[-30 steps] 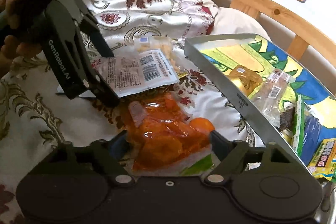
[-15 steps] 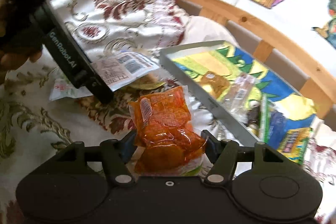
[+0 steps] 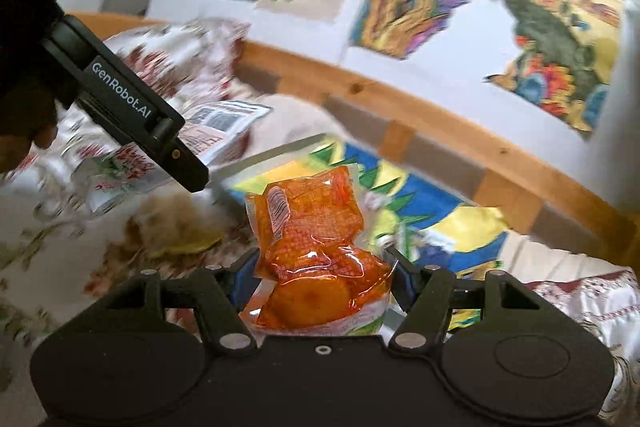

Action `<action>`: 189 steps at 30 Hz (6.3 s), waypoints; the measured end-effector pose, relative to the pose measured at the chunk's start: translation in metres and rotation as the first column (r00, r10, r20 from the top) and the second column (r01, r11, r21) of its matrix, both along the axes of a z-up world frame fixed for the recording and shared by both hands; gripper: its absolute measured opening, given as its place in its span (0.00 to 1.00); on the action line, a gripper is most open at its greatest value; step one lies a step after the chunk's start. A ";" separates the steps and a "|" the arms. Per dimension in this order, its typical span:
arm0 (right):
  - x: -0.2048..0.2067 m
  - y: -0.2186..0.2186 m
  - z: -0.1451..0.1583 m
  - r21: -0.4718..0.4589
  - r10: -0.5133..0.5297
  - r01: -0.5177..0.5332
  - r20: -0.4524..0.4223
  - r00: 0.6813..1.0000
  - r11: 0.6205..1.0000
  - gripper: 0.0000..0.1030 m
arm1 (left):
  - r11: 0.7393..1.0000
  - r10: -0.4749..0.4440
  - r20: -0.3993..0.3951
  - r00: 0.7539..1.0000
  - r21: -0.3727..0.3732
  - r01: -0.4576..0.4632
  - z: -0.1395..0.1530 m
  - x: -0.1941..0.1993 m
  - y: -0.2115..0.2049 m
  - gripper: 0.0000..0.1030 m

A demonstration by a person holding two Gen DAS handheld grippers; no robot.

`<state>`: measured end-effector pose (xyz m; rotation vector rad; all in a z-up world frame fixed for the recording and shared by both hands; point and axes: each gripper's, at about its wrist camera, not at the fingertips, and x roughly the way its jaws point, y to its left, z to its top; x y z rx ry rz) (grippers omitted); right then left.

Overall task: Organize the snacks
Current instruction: 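Lift both held packets and carry them over the dinosaur tray, then lower both packets into the tray and open both grippers, then lift both grippers away from the tray toward the clear bag and orange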

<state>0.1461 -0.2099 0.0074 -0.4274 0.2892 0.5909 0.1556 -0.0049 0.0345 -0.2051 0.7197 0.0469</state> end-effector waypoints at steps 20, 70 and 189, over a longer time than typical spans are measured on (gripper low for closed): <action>0.112 -0.046 0.004 0.227 -0.306 0.291 0.033 0.951 0.929 0.65 | 0.986 0.163 0.082 0.983 0.024 -0.166 0.012 0.104 -0.046 0.95; 0.167 -0.005 -0.034 -0.065 -0.342 0.349 0.095 0.935 0.935 0.71 | 0.964 0.256 -0.007 0.967 0.071 -0.255 -0.061 0.183 -0.048 0.95; -0.072 0.001 0.001 0.064 -0.296 0.319 -0.240 0.924 0.945 0.99 | 0.977 0.198 0.005 0.980 0.084 -0.198 -0.035 -0.096 0.028 0.99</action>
